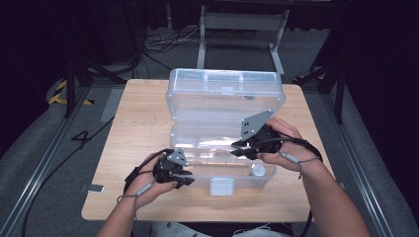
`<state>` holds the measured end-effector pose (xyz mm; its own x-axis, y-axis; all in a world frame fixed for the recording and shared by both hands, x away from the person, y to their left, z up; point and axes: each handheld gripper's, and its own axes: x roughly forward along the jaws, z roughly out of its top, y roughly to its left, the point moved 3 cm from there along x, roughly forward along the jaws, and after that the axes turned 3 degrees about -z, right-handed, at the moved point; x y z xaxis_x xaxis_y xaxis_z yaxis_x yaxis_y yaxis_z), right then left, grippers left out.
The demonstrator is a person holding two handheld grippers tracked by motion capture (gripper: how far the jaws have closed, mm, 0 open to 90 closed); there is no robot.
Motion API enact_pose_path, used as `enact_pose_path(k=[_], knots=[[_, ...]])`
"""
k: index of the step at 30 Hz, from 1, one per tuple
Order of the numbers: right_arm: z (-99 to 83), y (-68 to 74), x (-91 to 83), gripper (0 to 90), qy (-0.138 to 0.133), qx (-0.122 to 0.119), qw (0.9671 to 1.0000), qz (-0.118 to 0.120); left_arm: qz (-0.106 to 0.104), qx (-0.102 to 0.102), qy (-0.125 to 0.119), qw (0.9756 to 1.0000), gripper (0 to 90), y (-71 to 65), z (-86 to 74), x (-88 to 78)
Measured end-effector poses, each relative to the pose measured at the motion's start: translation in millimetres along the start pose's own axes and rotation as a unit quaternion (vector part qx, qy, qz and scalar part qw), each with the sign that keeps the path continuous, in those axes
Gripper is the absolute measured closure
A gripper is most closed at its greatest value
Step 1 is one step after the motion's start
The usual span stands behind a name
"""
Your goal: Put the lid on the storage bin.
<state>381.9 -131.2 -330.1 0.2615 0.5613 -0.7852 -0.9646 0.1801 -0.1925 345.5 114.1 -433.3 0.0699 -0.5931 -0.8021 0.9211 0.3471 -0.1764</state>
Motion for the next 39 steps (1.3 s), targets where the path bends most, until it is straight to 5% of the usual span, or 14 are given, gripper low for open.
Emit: enact_pose_path(k=[28,35,39], knots=[[-6.6,2.4,0.2,71.6,-0.013,0.017,0.9998,0.004,0.01,0.007,0.002,0.9999,73.6,-0.7,0.1,0.3],[-10.1,-0.5,-11.0,71.8,-0.055,0.034,0.9978,-0.012,0.01,0.008,0.0,0.9999,73.3,-1.5,0.1,0.8],[-17.1,-1.7,-26.8,79.1,-0.091,0.071,0.993,-0.025,0.007,0.008,-0.004,0.9999,71.8,-1.2,-0.3,0.4]])
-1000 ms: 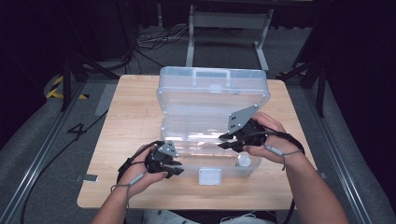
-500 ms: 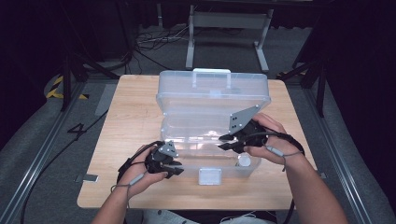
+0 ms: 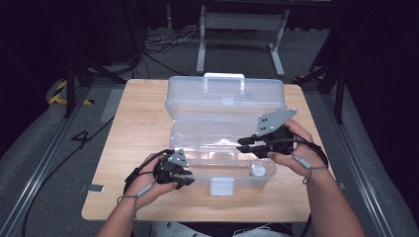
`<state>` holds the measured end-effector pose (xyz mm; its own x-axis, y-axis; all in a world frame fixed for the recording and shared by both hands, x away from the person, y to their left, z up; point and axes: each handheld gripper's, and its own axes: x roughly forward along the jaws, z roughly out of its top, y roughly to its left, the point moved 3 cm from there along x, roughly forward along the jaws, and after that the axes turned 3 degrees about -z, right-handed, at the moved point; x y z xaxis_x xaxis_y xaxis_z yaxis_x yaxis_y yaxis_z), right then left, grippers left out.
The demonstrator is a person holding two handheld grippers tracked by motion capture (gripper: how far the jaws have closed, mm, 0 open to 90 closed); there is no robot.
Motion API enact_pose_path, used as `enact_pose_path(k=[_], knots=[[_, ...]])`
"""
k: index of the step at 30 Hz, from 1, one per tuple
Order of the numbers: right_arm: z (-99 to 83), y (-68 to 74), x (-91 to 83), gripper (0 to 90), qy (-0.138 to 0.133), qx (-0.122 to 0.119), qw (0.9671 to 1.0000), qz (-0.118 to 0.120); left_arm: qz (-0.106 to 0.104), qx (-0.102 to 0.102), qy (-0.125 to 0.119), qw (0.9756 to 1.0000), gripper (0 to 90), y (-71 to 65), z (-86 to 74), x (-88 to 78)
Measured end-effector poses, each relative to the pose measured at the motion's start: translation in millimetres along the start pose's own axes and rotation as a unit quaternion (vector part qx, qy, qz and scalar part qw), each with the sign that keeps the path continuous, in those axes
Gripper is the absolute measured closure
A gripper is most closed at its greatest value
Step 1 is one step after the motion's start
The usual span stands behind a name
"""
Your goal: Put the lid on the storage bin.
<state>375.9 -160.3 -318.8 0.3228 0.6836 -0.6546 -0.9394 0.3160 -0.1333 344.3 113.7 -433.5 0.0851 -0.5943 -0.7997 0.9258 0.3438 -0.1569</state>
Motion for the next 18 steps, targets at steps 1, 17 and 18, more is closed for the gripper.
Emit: enact_pose_path(k=[1,17,18], knots=[[-1.9,-2.3,-5.0,81.7,-0.009,0.009,0.9999,-0.007,0.0,0.0,0.0,1.0,71.8,0.0,0.0,0.0],[-37.5,-31.2,-55.5,89.6,-0.115,0.152,0.9767,-0.098,0.005,0.003,0.004,1.0,72.7,-0.2,-0.2,-0.2],[-40.7,-33.6,-59.2,89.7,-0.119,0.162,0.9744,-0.1,0.005,0.004,0.003,1.0,72.7,0.0,-0.1,0.0]])
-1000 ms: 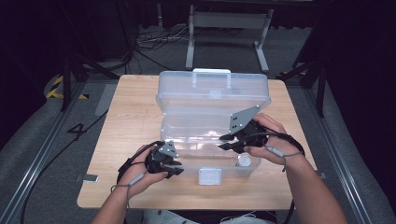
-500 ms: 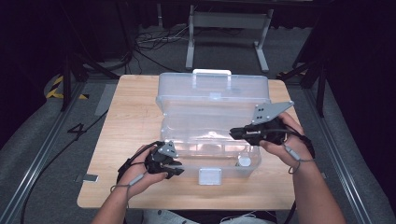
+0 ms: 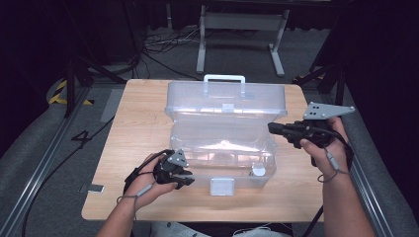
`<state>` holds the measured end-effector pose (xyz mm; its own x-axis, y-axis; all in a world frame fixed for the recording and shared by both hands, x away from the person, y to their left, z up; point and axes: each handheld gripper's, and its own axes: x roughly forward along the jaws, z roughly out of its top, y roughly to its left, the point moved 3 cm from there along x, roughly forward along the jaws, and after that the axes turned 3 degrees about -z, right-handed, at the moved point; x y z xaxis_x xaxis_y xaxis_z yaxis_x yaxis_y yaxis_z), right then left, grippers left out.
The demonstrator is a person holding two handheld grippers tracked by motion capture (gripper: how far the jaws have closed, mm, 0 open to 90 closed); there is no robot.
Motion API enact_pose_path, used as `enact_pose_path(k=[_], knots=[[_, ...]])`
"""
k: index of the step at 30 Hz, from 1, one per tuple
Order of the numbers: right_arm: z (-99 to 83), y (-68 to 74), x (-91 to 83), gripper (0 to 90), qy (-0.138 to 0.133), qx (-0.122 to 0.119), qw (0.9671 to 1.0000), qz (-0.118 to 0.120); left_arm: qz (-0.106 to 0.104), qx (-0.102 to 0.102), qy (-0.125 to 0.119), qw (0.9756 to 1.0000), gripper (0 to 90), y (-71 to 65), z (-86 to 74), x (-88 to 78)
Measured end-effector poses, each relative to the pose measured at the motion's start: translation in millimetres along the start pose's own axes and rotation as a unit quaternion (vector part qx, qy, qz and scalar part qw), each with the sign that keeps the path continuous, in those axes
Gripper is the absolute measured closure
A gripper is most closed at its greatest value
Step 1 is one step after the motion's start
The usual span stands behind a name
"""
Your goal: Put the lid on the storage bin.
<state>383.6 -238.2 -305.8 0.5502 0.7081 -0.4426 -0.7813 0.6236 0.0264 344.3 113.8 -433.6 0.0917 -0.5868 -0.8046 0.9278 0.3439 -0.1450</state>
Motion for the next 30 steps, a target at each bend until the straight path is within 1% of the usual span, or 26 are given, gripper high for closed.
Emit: enact_pose_path(k=[4,8,12,15,18,19,20,22,24,26,28,30], knots=[[-2.5,-9.3,-8.1,89.9,-0.014,0.028,0.9994,-0.012,0.001,0.001,0.001,1.0,73.0,0.1,0.0,0.0],[-3.8,-14.0,-8.3,90.0,-0.021,0.041,0.9987,-0.023,0.001,0.001,0.0,1.0,72.7,0.1,0.0,-0.1],[-3.9,-16.8,-8.2,90.0,-0.033,0.051,0.9977,-0.031,-0.001,-0.002,-0.003,1.0,71.5,0.1,-0.1,-0.4],[-3.3,-17.4,-8.6,90.0,-0.04,0.053,0.9972,-0.035,-0.01,-0.015,-0.015,0.9997,67.9,-0.5,-0.4,-0.7],[-3.0,-17.0,-8.2,90.0,-0.042,0.053,0.997,-0.038,-0.009,-0.023,-0.021,0.9995,65.8,-0.6,-0.3,-2.9],[-2.9,-16.9,-8.1,90.0,-0.043,0.053,0.9969,-0.039,-0.009,-0.023,-0.021,0.9995,64.6,-0.6,-0.3,-2.9],[-2.9,-16.9,-8.1,90.0,-0.043,0.053,0.9969,-0.039,-0.013,-0.024,-0.033,0.9991,64.6,-0.8,0.4,-5.6],[-2.9,-17.0,-8.0,90.0,-0.044,0.053,0.9968,-0.042,-0.02,-0.027,-0.047,0.9983,63.5,-1.8,1.6,-10.0],[-2.7,-17.4,-7.8,90.0,-0.043,0.052,0.9968,-0.042,-0.022,-0.027,-0.057,0.9977,63.1,-2.8,3.0,-14.6],[-2.4,-18.0,-7.5,90.0,-0.045,0.053,0.9967,-0.041,-0.023,-0.026,-0.062,0.9975,62.4,-3.4,3.7,-18.4],[-2.2,-18.3,-7.3,90.0,-0.046,0.053,0.9967,-0.042,-0.021,-0.026,-0.067,0.9972,59.8,-3.5,3.9,-21.3],[-2.0,-17.9,-7.1,90.0,-0.046,0.051,0.9967,-0.044,-0.022,-0.025,-0.072,0.9968,60.0,-3.3,4.1,-25.6]])
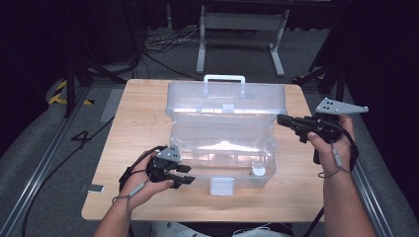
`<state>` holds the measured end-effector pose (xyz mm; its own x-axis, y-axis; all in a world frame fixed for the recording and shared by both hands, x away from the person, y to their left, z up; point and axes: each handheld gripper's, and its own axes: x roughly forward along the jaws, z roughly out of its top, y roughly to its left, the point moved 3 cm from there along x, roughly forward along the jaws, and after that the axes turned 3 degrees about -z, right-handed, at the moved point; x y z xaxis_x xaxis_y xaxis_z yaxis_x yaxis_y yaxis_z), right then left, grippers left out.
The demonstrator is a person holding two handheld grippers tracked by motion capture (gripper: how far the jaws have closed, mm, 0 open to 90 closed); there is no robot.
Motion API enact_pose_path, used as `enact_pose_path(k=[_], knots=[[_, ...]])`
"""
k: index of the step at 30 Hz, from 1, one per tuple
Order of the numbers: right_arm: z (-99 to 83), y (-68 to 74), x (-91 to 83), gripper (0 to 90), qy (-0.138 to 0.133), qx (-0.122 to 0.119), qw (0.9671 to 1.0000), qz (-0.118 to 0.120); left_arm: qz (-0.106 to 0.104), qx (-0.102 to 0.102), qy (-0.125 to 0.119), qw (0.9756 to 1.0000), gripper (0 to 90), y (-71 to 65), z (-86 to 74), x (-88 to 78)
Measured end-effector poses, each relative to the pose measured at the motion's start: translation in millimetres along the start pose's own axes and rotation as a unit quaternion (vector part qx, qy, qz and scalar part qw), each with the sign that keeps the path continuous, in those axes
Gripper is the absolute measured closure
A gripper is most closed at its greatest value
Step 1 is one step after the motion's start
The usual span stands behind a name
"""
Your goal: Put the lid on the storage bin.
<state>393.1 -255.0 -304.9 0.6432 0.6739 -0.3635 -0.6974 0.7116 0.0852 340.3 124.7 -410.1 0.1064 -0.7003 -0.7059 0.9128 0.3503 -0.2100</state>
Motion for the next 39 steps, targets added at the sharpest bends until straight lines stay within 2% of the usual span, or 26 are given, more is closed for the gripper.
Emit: enact_pose_path(k=[4,10,14,22,25,27,31,39], knots=[[-0.2,0.4,-0.1,90.0,0.001,-0.001,1.0,-0.001,-0.005,-0.003,-0.015,0.9999,61.6,-1.6,2.9,-9.3],[-1.1,1.6,-1.0,90.0,0.002,-0.002,1.0,-0.001,-0.014,-0.007,-0.019,0.9997,63.6,-2.2,7.5,-19.5],[-2.1,2.5,-2.2,90.0,0.003,-0.003,1.0,-0.003,-0.025,-0.009,-0.033,0.9991,66.3,-3.2,12.3,-26.5],[-4.3,3.6,-5.0,90.0,0.005,-0.004,1.0,-0.007,-0.022,-0.009,-0.056,0.9981,73.2,-2.4,20.0,-40.5],[-5.1,4.5,-5.5,90.0,0.007,-0.004,0.9999,-0.007,-0.025,-0.013,-0.068,0.9973,78.2,-2.3,22.0,-45.7],[-5.7,5.0,-5.7,90.0,0.007,-0.005,0.9999,-0.008,-0.022,-0.016,-0.081,0.9963,79.6,-2.1,24.5,-51.0],[-6.7,5.6,-6.4,90.0,0.01,-0.006,0.9999,-0.01,-0.022,-0.018,-0.091,0.9954,81.6,-1.9,26.8,-55.7],[-9.7,8.4,-7.7,90.0,0.014,-0.01,0.9998,-0.011,-0.006,-0.021,-0.127,0.9917,86.9,2.5,32.2,-69.0]])
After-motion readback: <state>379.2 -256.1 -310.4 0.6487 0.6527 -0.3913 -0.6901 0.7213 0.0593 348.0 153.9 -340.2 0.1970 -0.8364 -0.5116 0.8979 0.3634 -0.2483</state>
